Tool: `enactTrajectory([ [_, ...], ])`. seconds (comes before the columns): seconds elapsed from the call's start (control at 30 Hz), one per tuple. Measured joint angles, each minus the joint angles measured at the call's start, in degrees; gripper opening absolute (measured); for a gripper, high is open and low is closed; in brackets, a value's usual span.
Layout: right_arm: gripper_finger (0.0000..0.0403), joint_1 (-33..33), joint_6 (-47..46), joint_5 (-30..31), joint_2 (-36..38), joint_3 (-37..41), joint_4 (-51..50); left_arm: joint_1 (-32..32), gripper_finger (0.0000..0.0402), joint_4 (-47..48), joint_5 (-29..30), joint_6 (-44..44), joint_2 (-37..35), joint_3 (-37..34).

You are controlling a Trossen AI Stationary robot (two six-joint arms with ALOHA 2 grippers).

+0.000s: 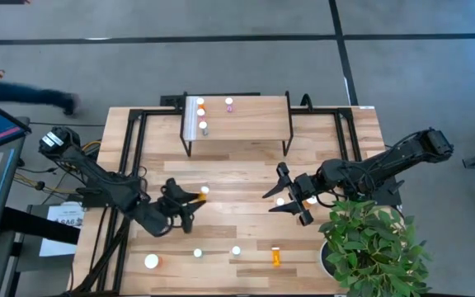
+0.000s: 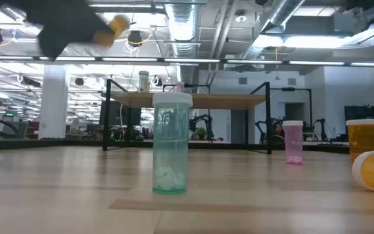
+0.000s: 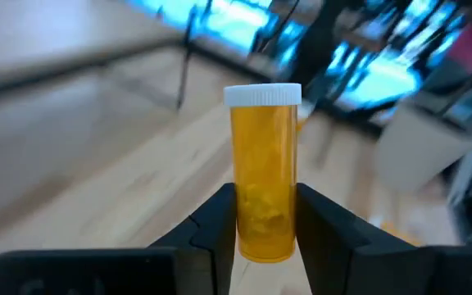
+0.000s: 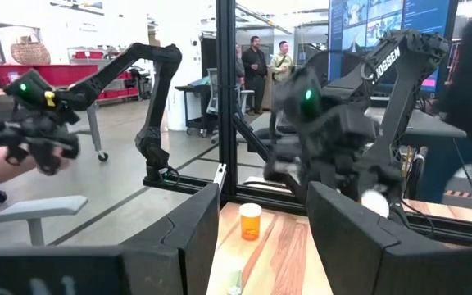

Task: Pick and place medicine bottles onto shelf by color
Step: Put the top small orange pill bottle on the shelf

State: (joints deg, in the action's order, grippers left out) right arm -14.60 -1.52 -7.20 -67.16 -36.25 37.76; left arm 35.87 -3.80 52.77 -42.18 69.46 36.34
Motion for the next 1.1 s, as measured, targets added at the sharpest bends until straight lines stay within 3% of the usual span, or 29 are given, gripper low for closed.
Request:
enactTrajectory([
  [0.17,0.0205,0.0,0.27,0.0,0.0,0.0,0.09,-0.87,0.0097,-18.21,-2.24,16.1,2.63,0.0],
  [0.3,0.0205,0.01,0.28,0.0,-0.02,0.0,0.01,-2.04,0.0098,-27.17,-4.45,21.39,7.12,0.0],
  [0.73,0.0205,-0.01,0.02,-0.09,-1.83,-0.02,1.92,-7.72,0.0098,-51.12,-14.8,24.42,23.29,0.0],
  [1.1,0.0241,-0.23,0.0,1.97,-7.87,-0.11,6.85,-10.22,0.0098,-55.34,-17.63,25.34,25.47,0.02],
])
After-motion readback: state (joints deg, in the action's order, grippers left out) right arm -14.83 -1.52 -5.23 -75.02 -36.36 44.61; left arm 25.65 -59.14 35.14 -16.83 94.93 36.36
